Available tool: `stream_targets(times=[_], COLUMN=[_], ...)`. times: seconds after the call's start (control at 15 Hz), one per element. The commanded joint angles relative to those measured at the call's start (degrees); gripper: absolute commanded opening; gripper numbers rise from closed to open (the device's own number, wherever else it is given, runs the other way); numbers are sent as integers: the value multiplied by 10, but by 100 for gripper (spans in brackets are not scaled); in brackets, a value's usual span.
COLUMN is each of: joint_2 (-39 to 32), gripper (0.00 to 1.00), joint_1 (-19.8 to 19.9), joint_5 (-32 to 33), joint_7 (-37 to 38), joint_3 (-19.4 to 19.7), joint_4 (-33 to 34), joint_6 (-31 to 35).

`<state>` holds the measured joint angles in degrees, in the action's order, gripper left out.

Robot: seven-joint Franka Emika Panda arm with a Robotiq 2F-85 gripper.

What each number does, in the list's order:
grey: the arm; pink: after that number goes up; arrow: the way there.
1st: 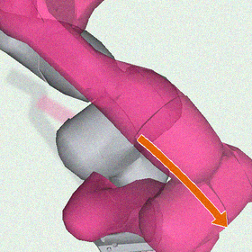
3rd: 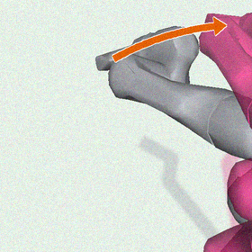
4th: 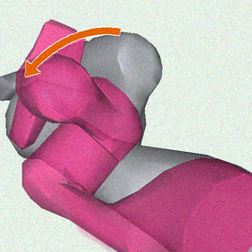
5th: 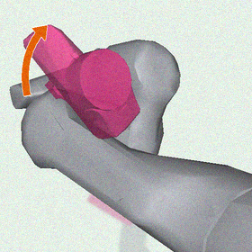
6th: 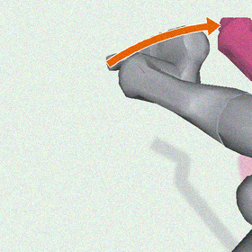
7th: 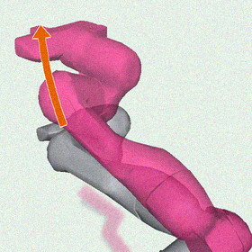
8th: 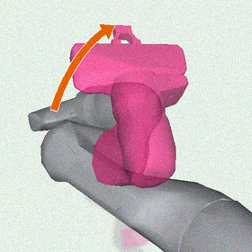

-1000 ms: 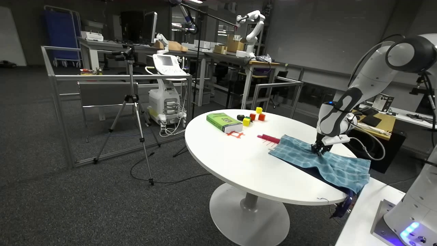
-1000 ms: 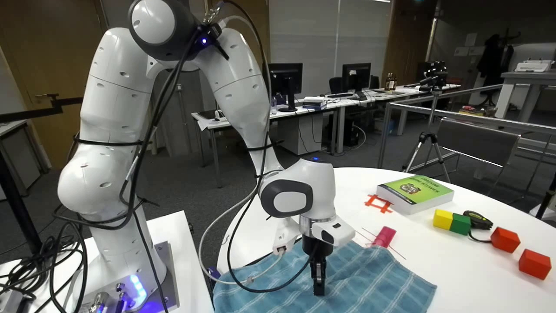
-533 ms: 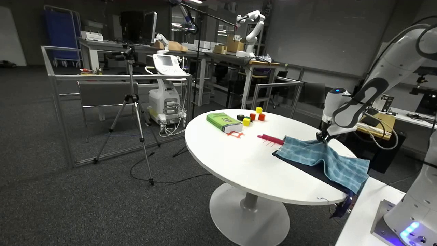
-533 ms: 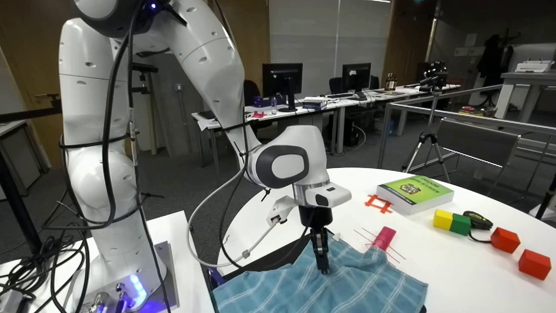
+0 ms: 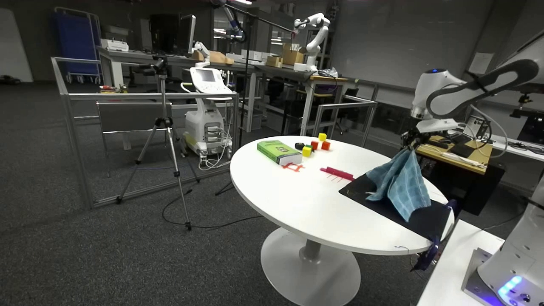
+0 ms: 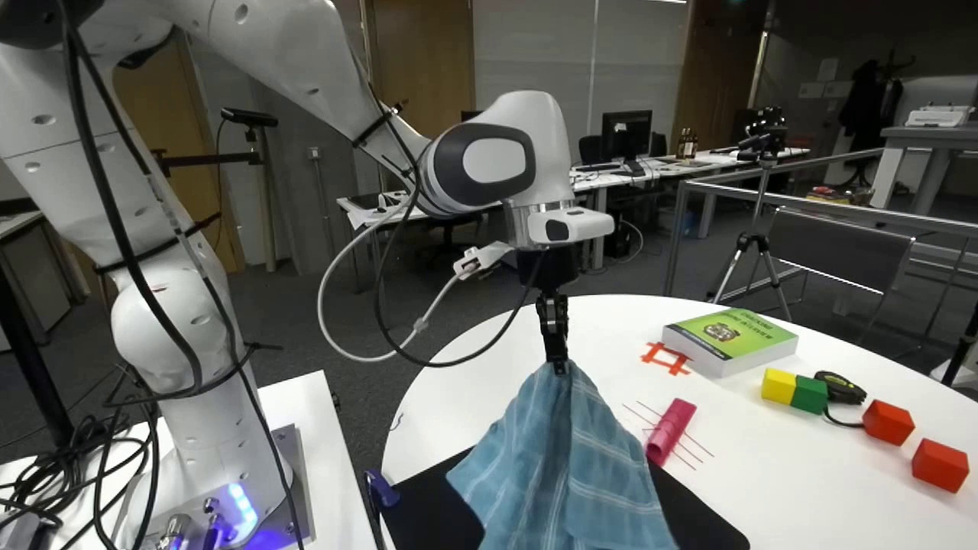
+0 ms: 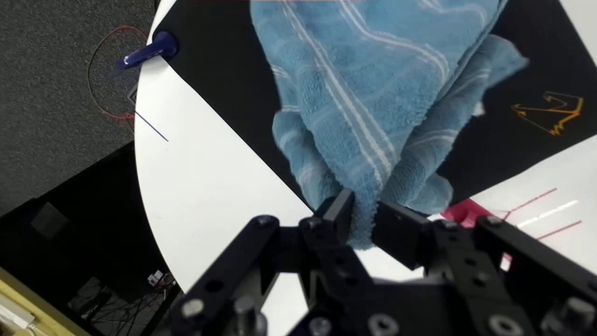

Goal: Fold the towel

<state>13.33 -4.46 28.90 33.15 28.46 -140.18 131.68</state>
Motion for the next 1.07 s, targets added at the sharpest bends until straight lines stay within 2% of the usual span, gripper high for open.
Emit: stream_targets(times=[0.0,0.2,0.47,0.73,1.0], joint_2=[88,125,145,147,116], gripper=[3,3,3,3,3], joint_1=[97,140,169,177,178], joint_5=[-67,-107,-97,-98,-94], joint_7=[-63,-89,-130,-148,-150], joint_3=[-103,-153,-188,-204,-208], joint_4=[15,35,54,70,62], joint_6=[-87,-135,-168,-204,-221])
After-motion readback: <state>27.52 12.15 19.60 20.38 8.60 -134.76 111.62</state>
